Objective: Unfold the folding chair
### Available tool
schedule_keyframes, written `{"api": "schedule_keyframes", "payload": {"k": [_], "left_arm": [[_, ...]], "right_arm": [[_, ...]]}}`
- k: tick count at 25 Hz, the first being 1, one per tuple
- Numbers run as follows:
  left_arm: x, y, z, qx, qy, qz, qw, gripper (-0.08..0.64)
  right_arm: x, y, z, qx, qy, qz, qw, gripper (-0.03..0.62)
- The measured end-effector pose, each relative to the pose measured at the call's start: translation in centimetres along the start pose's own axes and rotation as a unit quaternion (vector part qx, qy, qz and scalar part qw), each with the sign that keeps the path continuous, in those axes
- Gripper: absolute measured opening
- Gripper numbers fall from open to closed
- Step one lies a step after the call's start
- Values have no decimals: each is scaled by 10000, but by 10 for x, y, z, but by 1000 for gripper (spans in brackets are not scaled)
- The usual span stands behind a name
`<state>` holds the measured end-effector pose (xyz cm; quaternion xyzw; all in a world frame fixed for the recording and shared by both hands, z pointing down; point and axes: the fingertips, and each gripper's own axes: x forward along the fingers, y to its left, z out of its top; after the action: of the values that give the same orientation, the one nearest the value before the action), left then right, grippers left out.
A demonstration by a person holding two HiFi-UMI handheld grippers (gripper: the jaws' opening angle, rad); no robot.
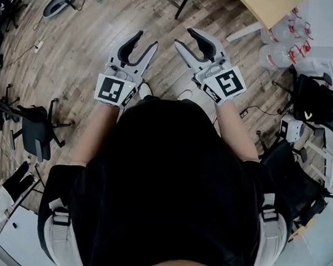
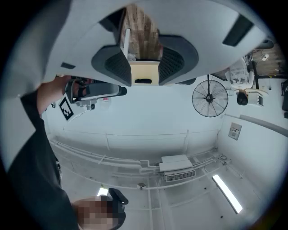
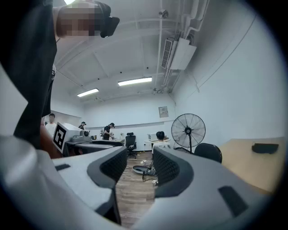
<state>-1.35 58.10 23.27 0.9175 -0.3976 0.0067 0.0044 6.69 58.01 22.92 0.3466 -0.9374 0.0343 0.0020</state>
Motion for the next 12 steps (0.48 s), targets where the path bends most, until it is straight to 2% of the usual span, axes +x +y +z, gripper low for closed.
{"api": "schedule_keyframes", "payload": {"k": [12], "left_arm": [[0,-10,-6,-92,83,-14,9999,173]], "right_arm": [[-9,4,-5,160,-2,-23,9999,176]]}}
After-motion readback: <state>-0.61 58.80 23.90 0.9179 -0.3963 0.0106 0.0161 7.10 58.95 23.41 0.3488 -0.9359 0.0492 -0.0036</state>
